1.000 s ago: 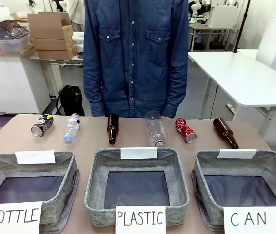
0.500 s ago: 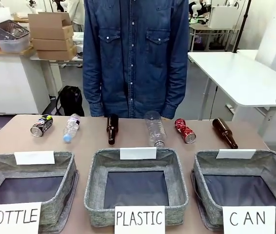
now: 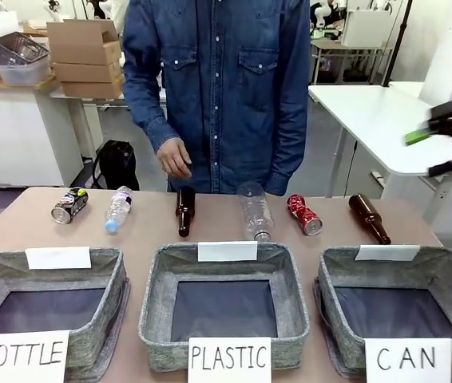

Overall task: Sort the can waste into the basket.
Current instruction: Pick up the can waste from the table and place it in the right Fabric basket.

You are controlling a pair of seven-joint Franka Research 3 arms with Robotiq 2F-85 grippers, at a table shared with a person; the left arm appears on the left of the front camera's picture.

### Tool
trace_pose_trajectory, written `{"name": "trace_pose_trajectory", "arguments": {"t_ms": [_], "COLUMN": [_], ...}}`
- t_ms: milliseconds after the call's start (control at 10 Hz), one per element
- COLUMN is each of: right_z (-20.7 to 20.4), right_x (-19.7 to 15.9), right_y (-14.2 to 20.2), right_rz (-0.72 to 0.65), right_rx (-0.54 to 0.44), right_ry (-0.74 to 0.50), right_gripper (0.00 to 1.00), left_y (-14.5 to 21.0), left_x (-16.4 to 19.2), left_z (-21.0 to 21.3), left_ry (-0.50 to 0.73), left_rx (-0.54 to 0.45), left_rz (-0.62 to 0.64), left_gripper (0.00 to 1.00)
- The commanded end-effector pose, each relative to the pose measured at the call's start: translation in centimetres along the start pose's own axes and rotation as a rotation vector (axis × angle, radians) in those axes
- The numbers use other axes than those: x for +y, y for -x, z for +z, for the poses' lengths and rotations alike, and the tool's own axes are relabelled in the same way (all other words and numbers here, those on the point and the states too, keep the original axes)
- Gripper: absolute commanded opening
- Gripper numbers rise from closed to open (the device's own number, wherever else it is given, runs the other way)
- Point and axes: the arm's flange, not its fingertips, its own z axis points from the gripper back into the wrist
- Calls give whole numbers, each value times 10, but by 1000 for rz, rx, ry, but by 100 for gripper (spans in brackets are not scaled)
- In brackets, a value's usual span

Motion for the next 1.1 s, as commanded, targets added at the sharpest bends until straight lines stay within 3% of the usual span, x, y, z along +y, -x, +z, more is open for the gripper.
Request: {"name": "trace_pose_trajectory", "arguments": {"t_ms": [0,200,300,400,500,600,700,1000], "right_z": [-47,-105,-121,-98,-98,-133,-126,-208], "right_x": [30,46,45,50,50,41,42,42], "right_y": [-42,-71,-79,-41,-41,-62,-53,-89], "right_rz": [137,132,47,148,148,125,176,284], "right_rx": [161,237,261,148,148,215,139,130], "right_ry": [450,492,504,411,411,483,516,431], "right_gripper": [100,100,100,100,100,100,100,100], "left_y": [-1,-1,-1,-1,-1,-1,-1,-1], "left_x": [2,2,2,2,2,2,2,2], "left_z": [-3,-3,-3,-3,-3,-3,-3,-3], "left_ry": [22,22,22,22,22,22,22,22], "left_rx": [-10,-10,-10,-10,-10,-10,-10,-10], "left_rz": [-23,-23,-23,-23,-23,-23,-23,-23], "left_gripper": [100,100,100,100,100,100,100,100]}}
